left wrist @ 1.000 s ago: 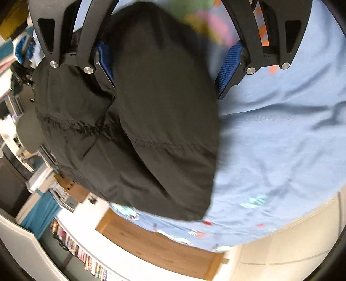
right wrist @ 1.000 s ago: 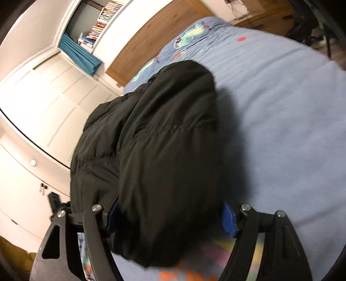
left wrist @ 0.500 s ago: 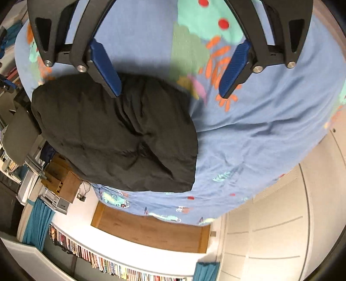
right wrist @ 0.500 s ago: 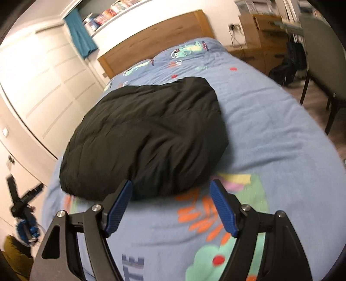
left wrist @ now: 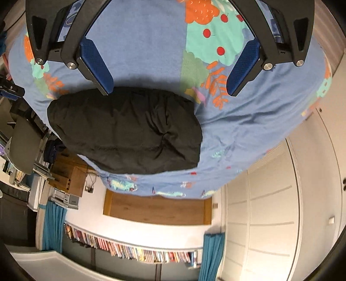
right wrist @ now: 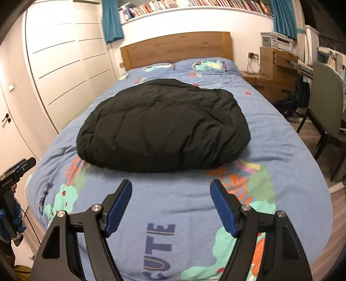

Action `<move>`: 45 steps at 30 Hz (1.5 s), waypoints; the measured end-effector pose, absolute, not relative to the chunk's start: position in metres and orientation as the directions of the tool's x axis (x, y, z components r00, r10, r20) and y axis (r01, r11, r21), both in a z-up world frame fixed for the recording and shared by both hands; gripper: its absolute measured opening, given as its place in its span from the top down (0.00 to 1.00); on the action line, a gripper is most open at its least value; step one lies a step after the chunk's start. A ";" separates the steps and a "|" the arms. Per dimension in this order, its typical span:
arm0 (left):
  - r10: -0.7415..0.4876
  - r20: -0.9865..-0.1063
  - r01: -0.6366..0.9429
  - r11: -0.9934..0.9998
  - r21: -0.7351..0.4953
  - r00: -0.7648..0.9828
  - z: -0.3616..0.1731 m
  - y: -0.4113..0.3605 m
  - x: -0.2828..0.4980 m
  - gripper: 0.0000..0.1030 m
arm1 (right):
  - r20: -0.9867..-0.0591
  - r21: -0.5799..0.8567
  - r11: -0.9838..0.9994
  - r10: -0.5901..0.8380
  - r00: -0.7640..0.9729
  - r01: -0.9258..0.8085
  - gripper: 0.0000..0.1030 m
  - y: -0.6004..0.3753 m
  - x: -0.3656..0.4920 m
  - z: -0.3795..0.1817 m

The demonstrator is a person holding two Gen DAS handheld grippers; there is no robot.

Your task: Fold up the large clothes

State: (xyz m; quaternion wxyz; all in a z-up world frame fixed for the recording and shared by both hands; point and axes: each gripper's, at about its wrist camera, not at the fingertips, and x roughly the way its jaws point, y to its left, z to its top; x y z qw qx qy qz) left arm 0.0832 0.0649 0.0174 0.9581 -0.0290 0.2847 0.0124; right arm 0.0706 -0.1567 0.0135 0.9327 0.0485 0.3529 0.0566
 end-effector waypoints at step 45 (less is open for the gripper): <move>0.026 -0.549 -0.014 1.000 0.026 0.836 0.017 0.036 0.046 0.01 | -0.622 0.057 0.998 0.066 0.780 -0.039 0.29 -0.147 0.022 0.003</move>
